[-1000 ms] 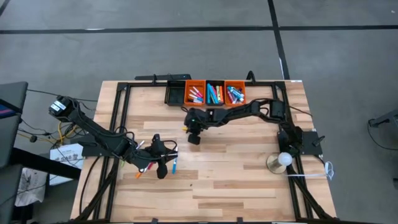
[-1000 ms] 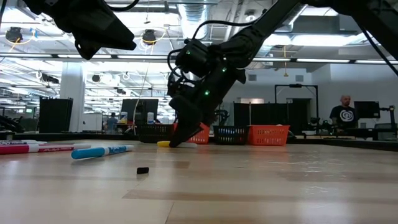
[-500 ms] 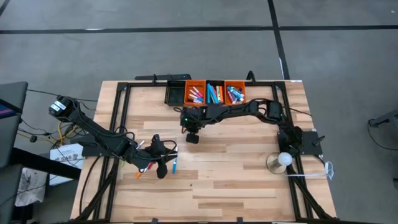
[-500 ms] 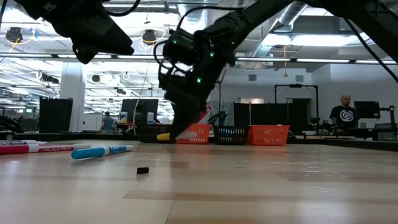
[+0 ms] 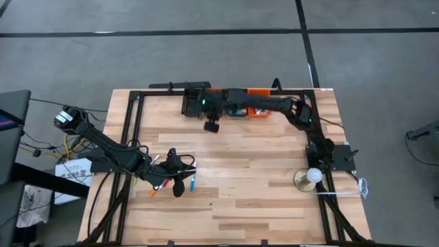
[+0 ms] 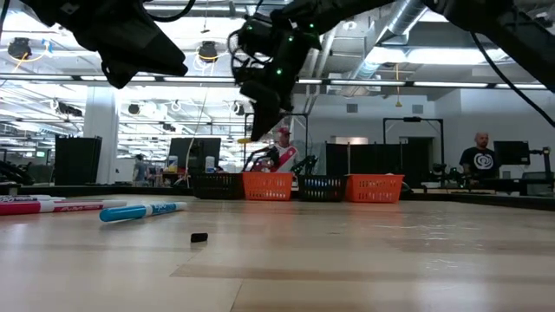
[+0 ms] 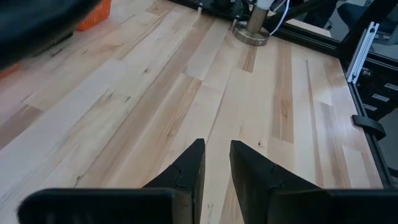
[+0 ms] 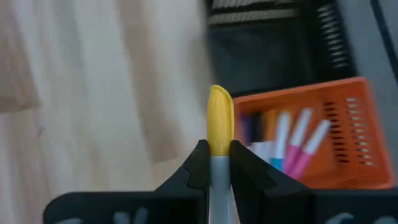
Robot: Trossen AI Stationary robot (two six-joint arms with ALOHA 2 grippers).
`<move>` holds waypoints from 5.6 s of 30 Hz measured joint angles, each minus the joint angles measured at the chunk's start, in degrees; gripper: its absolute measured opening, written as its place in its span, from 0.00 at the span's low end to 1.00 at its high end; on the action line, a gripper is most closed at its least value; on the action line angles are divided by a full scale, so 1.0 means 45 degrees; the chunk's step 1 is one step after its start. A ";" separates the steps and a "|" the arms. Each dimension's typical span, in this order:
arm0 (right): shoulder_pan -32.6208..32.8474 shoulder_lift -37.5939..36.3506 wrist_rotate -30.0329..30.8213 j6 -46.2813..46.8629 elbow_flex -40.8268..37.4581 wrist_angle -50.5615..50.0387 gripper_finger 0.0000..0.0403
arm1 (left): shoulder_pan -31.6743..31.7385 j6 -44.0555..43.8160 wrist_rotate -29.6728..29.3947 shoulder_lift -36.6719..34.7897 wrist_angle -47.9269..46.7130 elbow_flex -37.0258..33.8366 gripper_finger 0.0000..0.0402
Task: Pick & Place Markers
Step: Put the white yellow highlighter pen into the left orange bin, then put the white orange highlighter pen into the left orange bin
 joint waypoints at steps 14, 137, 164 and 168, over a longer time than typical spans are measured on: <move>-0.3066 0.0296 -0.2924 0.1797 0.0003 0.1014 0.14 | 0.0000 0.0034 0.0000 0.0000 0.0005 -0.0005 0.18; 0.6475 -0.6906 -0.3063 0.0184 -0.9638 0.9617 0.36 | -0.3235 -1.0844 0.3268 -0.1757 -0.9569 -0.0010 0.11; 0.6608 -0.3906 -0.3773 0.1282 -0.9653 1.6404 0.52 | -0.3201 -0.2445 -0.3250 -0.1649 -0.2774 -0.0005 0.12; 0.6342 -0.3906 -0.3632 0.1278 -0.9653 1.6497 0.61 | -0.3196 -0.1280 -0.3147 -0.1278 -0.1392 -0.0005 0.13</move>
